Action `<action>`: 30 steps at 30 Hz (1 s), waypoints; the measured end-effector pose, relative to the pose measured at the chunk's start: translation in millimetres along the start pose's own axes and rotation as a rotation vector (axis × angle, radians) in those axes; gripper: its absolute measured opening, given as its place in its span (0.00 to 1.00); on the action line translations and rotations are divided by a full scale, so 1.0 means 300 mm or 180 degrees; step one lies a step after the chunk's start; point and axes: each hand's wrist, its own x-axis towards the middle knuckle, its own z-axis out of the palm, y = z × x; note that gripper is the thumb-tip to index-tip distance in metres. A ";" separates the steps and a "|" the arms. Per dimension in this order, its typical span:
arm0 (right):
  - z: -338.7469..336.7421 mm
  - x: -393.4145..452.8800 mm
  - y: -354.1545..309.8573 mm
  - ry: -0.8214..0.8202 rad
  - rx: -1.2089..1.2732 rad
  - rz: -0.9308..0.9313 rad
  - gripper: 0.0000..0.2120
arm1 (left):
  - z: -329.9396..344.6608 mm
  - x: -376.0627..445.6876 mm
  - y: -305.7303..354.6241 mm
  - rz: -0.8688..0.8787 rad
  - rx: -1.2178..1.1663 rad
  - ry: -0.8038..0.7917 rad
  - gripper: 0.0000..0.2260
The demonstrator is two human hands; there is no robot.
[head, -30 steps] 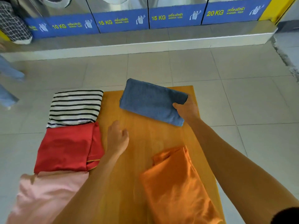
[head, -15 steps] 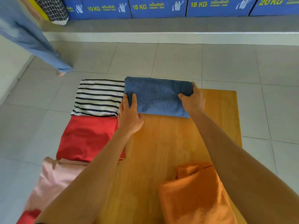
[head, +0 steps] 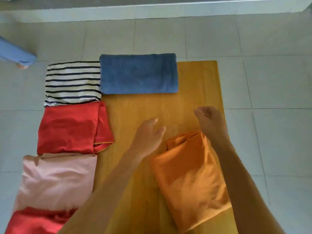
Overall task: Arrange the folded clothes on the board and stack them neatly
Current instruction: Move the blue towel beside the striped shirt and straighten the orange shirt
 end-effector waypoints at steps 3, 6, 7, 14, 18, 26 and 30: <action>-0.135 -0.258 0.200 0.0480 -0.0216 0.0441 0.15 | 0.162 -0.114 0.026 0.0165 0.0216 -0.0709 0.36; -0.227 -0.452 0.344 0.0878 -0.0501 0.0914 0.19 | 0.271 -0.184 0.010 0.0225 0.0967 -0.0669 0.46; -0.250 -0.505 0.373 0.0877 -0.0549 0.1177 0.22 | 0.298 -0.206 0.003 0.0281 0.1160 -0.0540 0.47; -0.140 -0.618 0.468 0.0111 -0.0062 0.1533 0.33 | 0.294 -0.274 -0.130 -0.0300 0.0026 -0.0344 0.31; -0.062 -0.592 0.419 0.0332 0.0246 0.1241 0.37 | 0.185 -0.331 -0.253 -0.0749 -0.0717 -0.0115 0.27; 0.105 -0.560 0.348 -0.0511 -0.0428 0.0518 0.17 | 0.082 -0.456 -0.390 -0.1335 -0.0558 0.0190 0.32; 0.141 -0.559 0.318 -0.0256 -0.0101 0.0367 0.20 | 0.075 -0.455 -0.430 -0.1374 -0.0553 0.0363 0.38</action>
